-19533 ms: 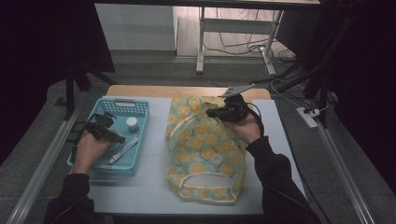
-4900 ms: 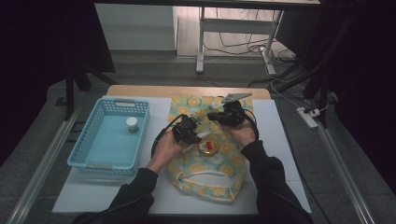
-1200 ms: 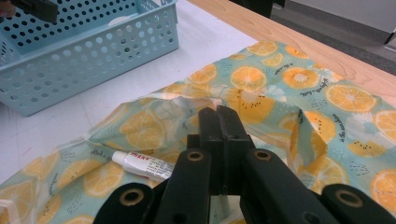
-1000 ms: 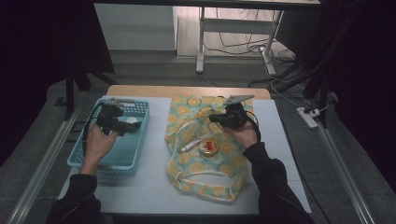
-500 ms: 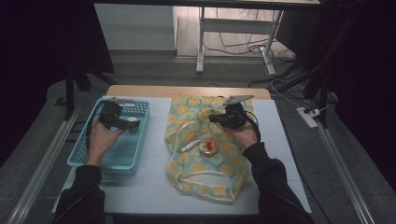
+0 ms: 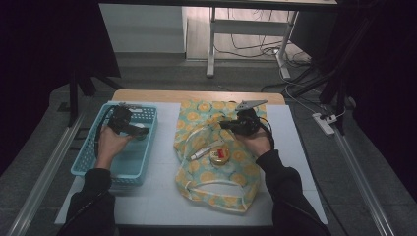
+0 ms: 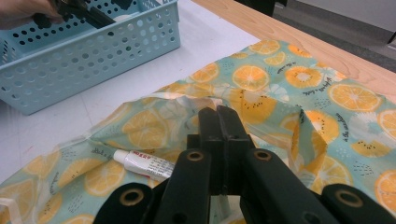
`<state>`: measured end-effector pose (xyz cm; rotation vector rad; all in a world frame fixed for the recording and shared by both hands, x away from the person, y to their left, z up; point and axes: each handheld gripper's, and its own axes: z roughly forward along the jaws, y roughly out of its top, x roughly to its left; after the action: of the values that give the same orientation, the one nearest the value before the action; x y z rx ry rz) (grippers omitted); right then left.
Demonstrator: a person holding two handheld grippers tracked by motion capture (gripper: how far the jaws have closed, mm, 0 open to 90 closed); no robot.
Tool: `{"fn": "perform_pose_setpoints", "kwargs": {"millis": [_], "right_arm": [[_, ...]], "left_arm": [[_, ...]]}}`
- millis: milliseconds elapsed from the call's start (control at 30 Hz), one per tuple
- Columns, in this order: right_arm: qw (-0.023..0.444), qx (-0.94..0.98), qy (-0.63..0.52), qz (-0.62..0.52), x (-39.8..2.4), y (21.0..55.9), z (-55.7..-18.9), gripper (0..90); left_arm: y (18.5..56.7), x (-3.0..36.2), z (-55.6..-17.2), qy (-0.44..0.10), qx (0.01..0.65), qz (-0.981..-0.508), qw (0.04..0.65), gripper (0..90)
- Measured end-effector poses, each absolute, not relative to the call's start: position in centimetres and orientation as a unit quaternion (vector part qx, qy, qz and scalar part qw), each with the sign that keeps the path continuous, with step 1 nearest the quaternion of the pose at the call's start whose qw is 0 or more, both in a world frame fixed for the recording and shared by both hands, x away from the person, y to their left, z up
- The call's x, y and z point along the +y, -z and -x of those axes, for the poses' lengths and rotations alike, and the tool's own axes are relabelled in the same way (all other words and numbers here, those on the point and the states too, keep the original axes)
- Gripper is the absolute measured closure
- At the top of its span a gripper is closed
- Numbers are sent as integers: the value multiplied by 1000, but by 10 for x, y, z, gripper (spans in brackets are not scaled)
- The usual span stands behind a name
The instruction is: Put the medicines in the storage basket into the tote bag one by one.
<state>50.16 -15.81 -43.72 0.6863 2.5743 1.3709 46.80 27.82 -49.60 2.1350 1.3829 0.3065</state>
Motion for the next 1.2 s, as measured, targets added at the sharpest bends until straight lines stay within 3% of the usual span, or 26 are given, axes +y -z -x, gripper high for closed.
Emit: {"fn": "perform_pose_setpoints", "kwargs": {"millis": [167,467,533,600,1200], "right_arm": [[72,857,-457,-228,-158,438,-501,900],[70,858,-455,-228,-158,440,-501,900],[69,858,-455,-229,-158,441,-501,900],[69,857,-456,-230,-159,441,-501,900],[71,856,-457,-231,-160,441,-501,900]], "left_arm": [[496,275,-469,-120,522,-800,271,55],[496,275,-468,-111,520,-807,257,340],[496,275,-467,-108,519,-808,258,456],[496,275,-467,-106,519,-809,256,486],[486,273,-462,-110,516,-814,242,501]]}}
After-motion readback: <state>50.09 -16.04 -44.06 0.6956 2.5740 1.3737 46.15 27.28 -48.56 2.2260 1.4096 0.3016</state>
